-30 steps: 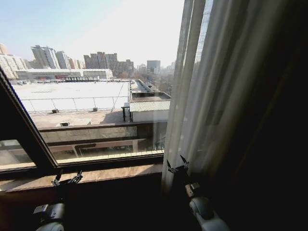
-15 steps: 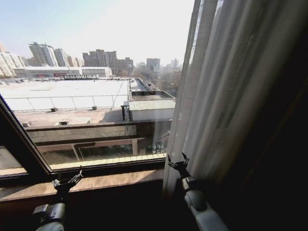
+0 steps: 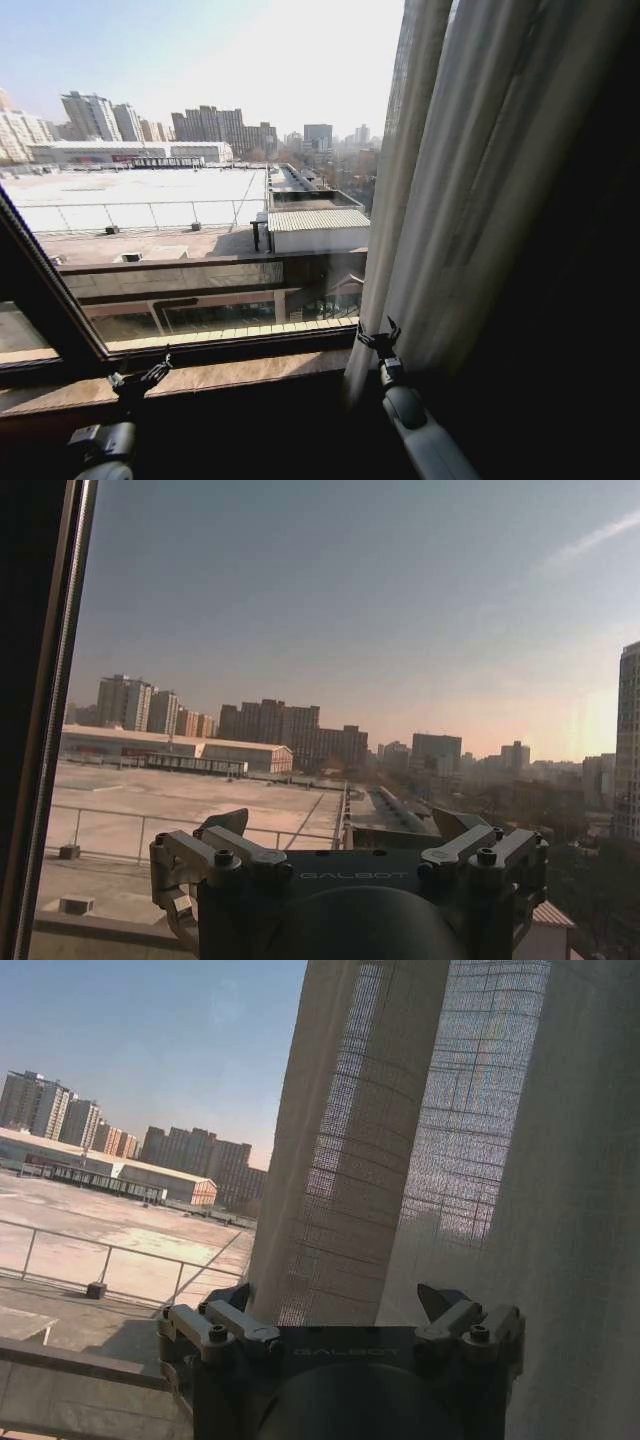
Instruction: Open the curtains by pulling them apart, changing their state from closed to fully open.
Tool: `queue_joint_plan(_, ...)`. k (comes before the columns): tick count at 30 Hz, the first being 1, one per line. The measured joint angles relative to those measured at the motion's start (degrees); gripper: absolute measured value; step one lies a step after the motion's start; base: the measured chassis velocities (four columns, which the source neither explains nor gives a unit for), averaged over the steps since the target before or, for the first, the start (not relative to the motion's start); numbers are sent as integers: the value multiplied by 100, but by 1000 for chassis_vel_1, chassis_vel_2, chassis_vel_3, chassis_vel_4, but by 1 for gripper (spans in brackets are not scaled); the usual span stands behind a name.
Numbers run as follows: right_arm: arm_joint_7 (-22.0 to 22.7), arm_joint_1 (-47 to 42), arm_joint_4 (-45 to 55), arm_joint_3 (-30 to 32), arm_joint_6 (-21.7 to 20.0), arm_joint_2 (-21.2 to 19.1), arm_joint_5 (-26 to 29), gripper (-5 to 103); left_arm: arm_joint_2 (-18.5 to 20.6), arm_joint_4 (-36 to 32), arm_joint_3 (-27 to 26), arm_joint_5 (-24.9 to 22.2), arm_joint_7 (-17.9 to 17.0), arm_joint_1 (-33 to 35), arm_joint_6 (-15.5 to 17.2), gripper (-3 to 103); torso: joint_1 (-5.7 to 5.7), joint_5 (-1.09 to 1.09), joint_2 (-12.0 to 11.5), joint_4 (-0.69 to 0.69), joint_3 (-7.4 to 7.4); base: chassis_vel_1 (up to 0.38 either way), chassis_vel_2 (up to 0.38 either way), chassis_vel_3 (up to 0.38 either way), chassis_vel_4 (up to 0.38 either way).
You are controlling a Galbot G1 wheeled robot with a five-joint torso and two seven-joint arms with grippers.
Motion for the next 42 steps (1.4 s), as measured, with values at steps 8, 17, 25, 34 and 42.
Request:
queue_joint_plan(8, -164, -6, -73, 23, 144, 20, 82, 67, 0, 0, 0, 0, 0, 0, 0, 100, 0, 0, 0, -1, 0, 0, 0, 0, 0)
queue_joint_plan(17, -173, -87, -33, 31, 191, 53, 87, 35, 0, 0, 0, 0, 0, 0, 0, 100, 0, 0, 0, -1, 0, 0, 0, 0, 0)
queue_joint_plan(25, -273, -121, 47, 0, 283, 80, 296, 7, 0, 0, 0, 0, 0, 0, 0, 100, 0, 0, 0, -1, 0, 0, 0, 0, 0)
queue_joint_plan(34, -547, -132, 103, -13, 272, 22, 646, 0, 0, 0, 0, 0, 0, 0, 0, 100, 0, 0, 0, -1, 0, 0, 0, 0, 0)
queue_joint_plan(42, -742, -114, 82, 31, 277, 29, 690, 0, 1, 0, -1, 0, 0, 0, 0, 100, -1, 0, 0, 0, 0, -80, -79, 70, 72)
